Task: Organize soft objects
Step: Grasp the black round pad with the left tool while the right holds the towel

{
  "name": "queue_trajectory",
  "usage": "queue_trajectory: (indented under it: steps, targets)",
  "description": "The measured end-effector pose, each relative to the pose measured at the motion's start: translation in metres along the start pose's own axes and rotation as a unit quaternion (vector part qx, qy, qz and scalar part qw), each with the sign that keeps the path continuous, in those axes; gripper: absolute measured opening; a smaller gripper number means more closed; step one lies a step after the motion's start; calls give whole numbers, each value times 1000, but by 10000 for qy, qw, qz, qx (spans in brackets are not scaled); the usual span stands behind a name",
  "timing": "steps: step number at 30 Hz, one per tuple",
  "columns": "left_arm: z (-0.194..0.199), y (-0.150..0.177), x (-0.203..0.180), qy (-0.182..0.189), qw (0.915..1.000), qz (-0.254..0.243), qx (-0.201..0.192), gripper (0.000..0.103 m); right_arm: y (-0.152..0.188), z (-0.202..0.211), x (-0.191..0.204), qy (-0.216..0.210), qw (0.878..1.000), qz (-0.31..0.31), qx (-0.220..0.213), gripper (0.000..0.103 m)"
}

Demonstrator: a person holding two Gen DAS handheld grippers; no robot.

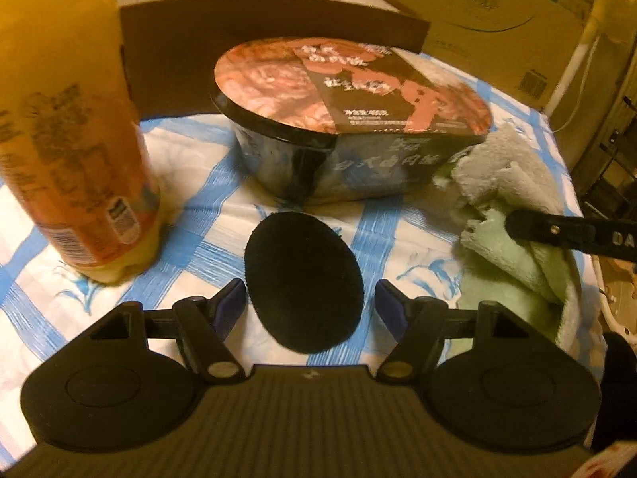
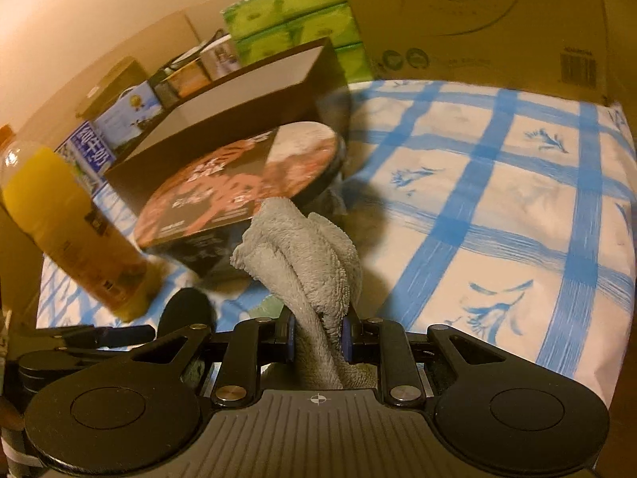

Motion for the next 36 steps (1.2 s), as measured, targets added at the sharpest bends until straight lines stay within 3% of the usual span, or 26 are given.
queue_trajectory:
  steps: [4, 9, 17, 36]
  targets:
    - [-10, -4, -4, -157, 9999, 43, 19, 75, -2, -3, -3, 26, 10000, -45, -1, 22]
    - [-16, -8, -7, -403, 9992, -30, -9, 74, -1, -8, -6, 18, 9999, -112, 8, 22]
    - [-12, -5, -5, -506, 9985, -204, -81, 62, -1, -9, -7, -7, 9998, -171, 32, 22]
    - [50, 4, 10, -587, 9978, -11, -317, 62, -5, 19, 19, -207, 9997, -8, -94, 22]
Point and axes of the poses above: each gripper's, at about its wrist camera, not at the fingertips, and z roughly against the way its jaws point, x to its left, y to its underside, the point moved 8 cm from there along -z, roughly the way its jaws point, and after that the axes turned 12 degrees about -y, right-handed, at the moved point
